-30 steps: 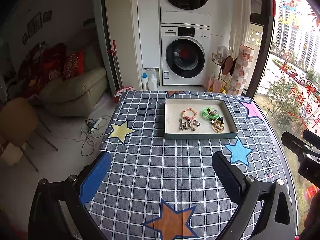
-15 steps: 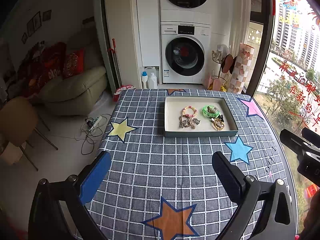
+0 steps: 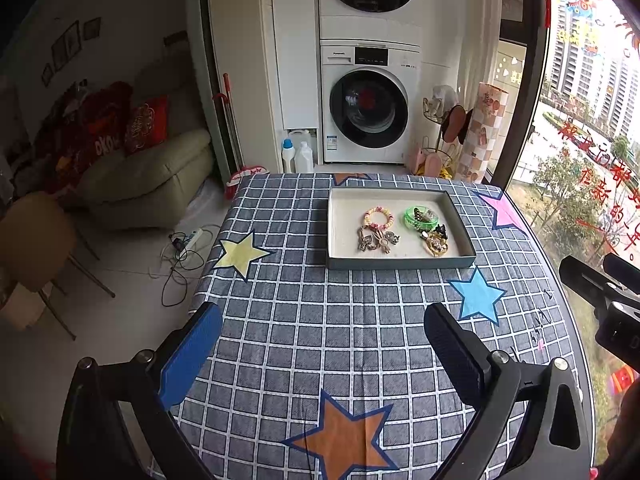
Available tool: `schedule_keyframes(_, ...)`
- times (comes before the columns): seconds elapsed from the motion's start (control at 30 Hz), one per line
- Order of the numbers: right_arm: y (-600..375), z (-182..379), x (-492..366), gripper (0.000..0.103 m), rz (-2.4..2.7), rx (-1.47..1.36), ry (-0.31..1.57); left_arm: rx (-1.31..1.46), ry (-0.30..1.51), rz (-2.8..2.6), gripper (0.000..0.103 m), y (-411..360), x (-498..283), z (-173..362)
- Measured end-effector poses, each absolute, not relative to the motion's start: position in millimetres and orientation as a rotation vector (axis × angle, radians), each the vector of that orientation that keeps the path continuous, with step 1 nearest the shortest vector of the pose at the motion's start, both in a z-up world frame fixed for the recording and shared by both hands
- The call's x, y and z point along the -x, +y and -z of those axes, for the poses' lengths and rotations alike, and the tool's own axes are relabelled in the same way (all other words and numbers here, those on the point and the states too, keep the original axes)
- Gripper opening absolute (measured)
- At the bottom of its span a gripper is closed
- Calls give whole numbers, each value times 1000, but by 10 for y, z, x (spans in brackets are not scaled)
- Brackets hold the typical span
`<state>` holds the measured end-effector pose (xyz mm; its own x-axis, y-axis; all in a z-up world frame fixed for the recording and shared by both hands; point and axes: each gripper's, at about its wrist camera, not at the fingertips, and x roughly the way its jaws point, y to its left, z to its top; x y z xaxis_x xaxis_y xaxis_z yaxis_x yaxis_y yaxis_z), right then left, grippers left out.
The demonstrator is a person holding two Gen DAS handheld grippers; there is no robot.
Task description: Organize jewelry
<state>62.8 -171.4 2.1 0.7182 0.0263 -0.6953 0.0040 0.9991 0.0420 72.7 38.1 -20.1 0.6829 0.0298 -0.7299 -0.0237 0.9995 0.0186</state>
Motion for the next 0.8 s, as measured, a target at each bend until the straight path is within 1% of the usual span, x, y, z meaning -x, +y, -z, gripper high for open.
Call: schedule_keyframes(0.8,-1706,13,-596,87,-20,-42,776,-12,825,-31,103,381,-719,224)
